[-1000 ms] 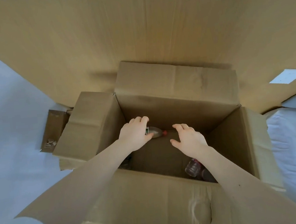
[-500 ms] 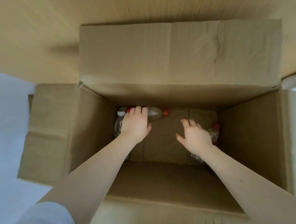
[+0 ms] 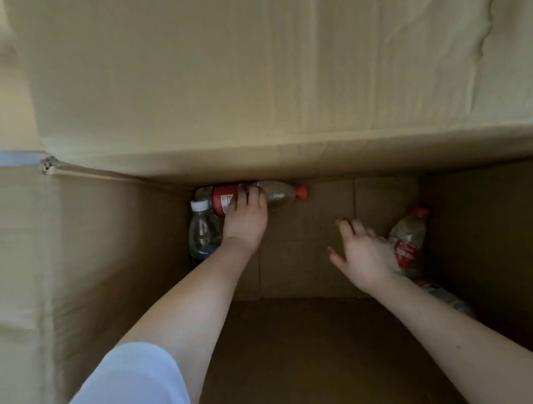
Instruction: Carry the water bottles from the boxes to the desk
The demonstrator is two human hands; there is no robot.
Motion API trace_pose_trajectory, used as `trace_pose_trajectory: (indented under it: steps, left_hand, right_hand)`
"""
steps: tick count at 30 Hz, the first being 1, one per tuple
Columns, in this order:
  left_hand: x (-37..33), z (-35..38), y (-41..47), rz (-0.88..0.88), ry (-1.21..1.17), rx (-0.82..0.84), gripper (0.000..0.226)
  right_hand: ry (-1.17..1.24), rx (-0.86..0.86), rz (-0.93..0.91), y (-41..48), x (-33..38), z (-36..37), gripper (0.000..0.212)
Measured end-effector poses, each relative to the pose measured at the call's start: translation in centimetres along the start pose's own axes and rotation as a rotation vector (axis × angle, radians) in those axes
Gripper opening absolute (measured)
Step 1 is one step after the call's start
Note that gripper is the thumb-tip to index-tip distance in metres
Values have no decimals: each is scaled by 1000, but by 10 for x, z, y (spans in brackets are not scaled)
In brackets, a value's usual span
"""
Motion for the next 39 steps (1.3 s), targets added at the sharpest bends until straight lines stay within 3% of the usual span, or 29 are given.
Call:
trace_pose_trajectory:
  steps: [5, 8, 12, 17, 21, 26, 35, 39]
  left_hand:
    - [-13, -1, 13, 75, 90, -149, 46]
    - [-16, 5, 14, 83, 132, -77, 52]
    - [-21, 13, 9, 145, 114, -39, 41]
    - [-15, 2, 3, 136, 2, 68, 55]
    - [-28, -23, -3, 114, -287, 47, 66]
    - [-53, -17, -17, -20, -624, 162, 62]
    - [-67, 23, -16, -53, -653, 368, 73]
    - [-65, 30, -11, -49, -632, 393, 70]
  right_hand:
    - [4, 13, -30, 1, 3, 10, 57]
    - [12, 18, -32, 0, -1, 10, 57]
    - [6, 1, 14, -5, -13, 5, 54]
    - [5, -43, 86, -12, -30, -7, 53]
    - [8, -52, 139, -19, -38, -12, 52]
    - [18, -73, 176, -31, -47, -16, 51]
    - [197, 9, 481, -20, -90, 18, 63]
    - [154, 59, 509, -9, -88, 34, 60]
Point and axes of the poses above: each hand's wrist, its own y-axis towards the middle knuckle, its own z-axis out of the palm, x = y × z, the point moved 9 cm from there along y, towards the middle knuckle, and after that the axes turned 3 degrees about x, right-handed, at the moved point
